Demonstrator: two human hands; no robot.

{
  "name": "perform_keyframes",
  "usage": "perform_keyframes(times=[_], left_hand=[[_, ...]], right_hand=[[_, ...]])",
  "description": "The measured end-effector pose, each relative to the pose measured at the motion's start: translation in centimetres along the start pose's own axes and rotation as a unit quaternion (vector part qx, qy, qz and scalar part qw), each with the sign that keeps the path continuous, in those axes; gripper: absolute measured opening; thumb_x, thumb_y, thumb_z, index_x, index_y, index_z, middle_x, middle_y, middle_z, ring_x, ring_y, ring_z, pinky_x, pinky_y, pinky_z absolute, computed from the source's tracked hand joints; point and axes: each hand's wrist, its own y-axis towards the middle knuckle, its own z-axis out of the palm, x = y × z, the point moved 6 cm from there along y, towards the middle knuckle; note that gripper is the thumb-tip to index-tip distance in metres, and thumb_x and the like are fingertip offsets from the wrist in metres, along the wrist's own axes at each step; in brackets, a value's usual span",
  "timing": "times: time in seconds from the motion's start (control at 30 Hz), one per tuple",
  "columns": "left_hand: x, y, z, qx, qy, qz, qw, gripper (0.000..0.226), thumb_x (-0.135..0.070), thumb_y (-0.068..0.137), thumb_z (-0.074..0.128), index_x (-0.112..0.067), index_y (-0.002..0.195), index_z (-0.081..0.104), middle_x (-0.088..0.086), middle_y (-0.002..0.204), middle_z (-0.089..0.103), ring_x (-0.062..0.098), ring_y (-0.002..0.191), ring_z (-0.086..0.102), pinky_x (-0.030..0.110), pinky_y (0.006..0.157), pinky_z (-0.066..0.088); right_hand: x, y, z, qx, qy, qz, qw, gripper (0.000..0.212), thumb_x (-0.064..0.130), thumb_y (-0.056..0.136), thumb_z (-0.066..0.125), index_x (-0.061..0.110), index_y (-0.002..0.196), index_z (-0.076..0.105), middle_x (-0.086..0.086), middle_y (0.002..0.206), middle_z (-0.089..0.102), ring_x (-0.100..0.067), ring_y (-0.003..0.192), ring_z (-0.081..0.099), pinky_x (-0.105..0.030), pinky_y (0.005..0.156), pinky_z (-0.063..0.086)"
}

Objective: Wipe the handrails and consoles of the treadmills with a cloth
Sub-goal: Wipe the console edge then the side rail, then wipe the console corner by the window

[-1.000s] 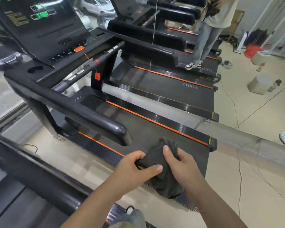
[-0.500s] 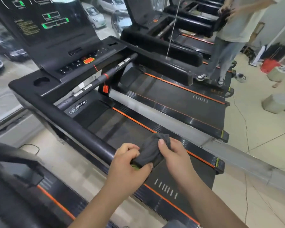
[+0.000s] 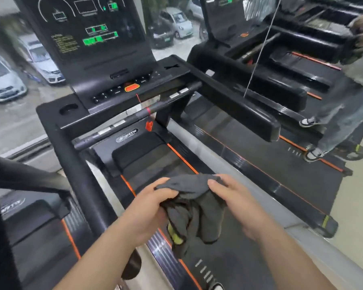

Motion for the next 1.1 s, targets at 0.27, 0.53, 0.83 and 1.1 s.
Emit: perform_keyframes(times=[0.27,0.53,0.83,1.1], left_hand=[[-5.5,6.0,1.0,-0.131,-0.087,-0.010,0.988,0.027,-0.019,0.098,0.059,-0.007,0.115,0.075,0.015,0.114,0.076,0.029,0.106,0.074,0.039,0.089,0.057],[-11.0,14.4,-5.4,-0.149,-0.084,-0.017,0.985,0.032,-0.021,0.094,0.068,-0.003,0.120,0.074,0.021,0.117,0.074,0.036,0.109,0.072,0.045,0.097,0.057],[-18.1,25.1,-10.7,-0.345,-0.012,0.074,0.936,0.031,-0.047,0.075,0.084,-0.023,0.095,0.079,0.002,0.097,0.080,0.022,0.096,0.076,0.051,0.097,0.057],[-21.7,29.3,-15.5,-0.483,-0.225,0.145,0.834,0.020,-0.021,0.092,0.070,-0.014,0.111,0.072,0.012,0.104,0.079,0.030,0.098,0.076,0.048,0.095,0.057]], right_hand=[[5.1,11.0,0.4,0.179,0.007,-0.005,0.984,0.030,0.031,0.084,0.078,0.025,0.113,0.073,-0.008,0.118,0.075,-0.031,0.117,0.068,-0.059,0.107,0.048],[14.6,23.6,8.2,0.153,-0.009,-0.046,0.987,0.006,0.025,0.092,0.065,0.025,0.097,0.068,-0.014,0.105,0.071,-0.025,0.103,0.072,-0.049,0.094,0.055],[20.2,39.2,14.4,0.223,-0.077,0.034,0.971,0.024,0.042,0.098,0.060,0.027,0.112,0.071,-0.001,0.106,0.078,-0.021,0.102,0.074,-0.051,0.097,0.057],[23.0,50.0,21.2,0.362,-0.255,-0.018,0.896,0.024,0.026,0.086,0.057,0.026,0.107,0.069,0.002,0.099,0.073,-0.015,0.089,0.065,-0.034,0.081,0.050]])
